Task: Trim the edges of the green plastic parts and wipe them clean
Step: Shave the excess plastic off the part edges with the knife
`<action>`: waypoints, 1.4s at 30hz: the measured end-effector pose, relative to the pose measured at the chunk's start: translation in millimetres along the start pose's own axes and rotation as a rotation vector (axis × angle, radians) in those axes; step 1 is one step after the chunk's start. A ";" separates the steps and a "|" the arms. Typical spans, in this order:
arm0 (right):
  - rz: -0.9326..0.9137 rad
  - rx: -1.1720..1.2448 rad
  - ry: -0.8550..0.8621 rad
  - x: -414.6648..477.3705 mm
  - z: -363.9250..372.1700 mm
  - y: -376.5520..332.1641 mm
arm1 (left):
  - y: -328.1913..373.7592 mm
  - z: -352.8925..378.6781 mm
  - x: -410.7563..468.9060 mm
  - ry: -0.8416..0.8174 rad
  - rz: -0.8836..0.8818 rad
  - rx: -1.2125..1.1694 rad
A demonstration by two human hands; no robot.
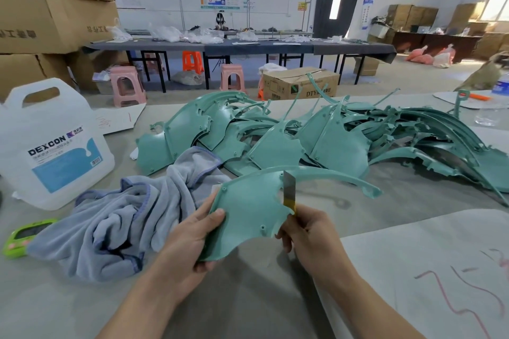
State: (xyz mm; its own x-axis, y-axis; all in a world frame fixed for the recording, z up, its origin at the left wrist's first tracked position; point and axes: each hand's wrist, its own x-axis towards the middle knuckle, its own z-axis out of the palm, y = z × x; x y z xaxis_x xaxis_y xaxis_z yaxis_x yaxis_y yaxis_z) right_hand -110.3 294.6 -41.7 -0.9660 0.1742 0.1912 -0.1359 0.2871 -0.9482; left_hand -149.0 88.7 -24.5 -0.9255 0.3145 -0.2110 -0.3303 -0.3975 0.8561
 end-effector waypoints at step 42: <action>0.016 -0.119 -0.242 2.2 -23.5 -2.1 | 6.6 -9.6 1.6 -0.032 -0.094 -0.151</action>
State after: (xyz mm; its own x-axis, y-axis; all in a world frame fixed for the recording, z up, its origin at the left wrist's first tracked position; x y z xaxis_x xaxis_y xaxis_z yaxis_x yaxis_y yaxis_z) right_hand -107.0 316.5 -33.3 -0.9942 -0.0470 0.0968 -0.1075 0.3976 -0.9112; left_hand -154.4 78.3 -23.7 -0.8837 0.3828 -0.2694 -0.4412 -0.4888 0.7526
